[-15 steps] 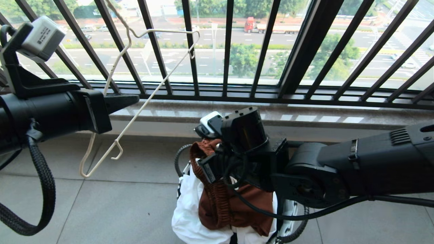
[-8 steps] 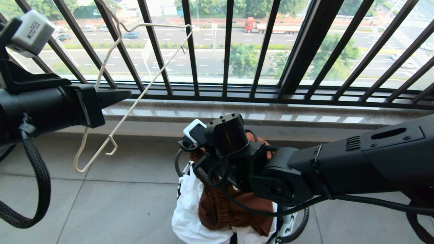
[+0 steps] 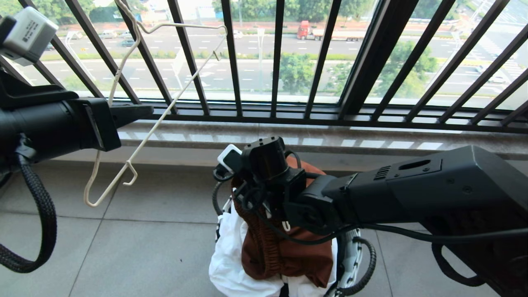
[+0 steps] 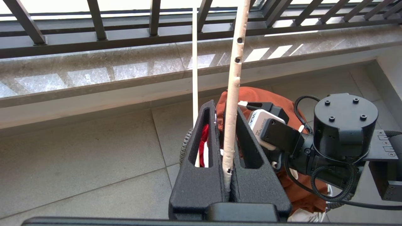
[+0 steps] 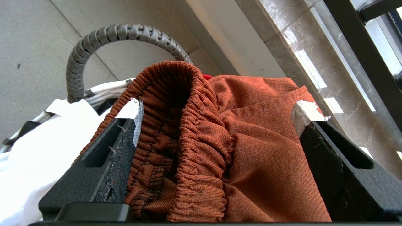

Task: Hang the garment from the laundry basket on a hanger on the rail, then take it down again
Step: Pick up clothes from the basket

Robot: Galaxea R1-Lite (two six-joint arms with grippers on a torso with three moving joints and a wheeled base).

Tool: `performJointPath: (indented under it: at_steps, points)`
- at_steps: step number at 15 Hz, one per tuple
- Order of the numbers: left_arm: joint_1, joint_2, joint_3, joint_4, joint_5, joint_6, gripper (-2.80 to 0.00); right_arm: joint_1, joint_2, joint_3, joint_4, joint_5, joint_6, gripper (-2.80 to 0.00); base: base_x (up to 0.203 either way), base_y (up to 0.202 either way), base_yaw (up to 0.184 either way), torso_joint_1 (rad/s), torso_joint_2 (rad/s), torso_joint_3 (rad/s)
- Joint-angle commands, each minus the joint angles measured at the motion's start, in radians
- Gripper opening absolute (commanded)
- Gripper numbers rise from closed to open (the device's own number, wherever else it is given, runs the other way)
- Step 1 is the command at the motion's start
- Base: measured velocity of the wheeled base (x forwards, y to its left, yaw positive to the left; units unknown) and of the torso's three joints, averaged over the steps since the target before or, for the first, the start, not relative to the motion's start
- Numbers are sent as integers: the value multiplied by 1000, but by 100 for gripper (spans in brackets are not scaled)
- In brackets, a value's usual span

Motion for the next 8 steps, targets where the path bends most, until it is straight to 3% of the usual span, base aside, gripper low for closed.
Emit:
performJointPath:
  at_steps: [1,6,7,8]
  points:
    - [2,-3,-1,-1,-1,-1,-280,-16,21,-10,-2,-3,-23,0,0,0,0,0,0,0]
    - [2,-4,-1,-1,-3,-1,-280,-47,21,-63,-2,-15,-65,0,0,0,0,0,0,0]
    - [1,-3,-1,-1,-3,-1,-280,-49,20,-63,-2,-24,-68,-244,0,0,0,0,0,0]
    - [2,-3,-1,-1,-3,-1,-280,-54,19,-63,-2,-32,-76,-280,0,0,0,0,0,0]
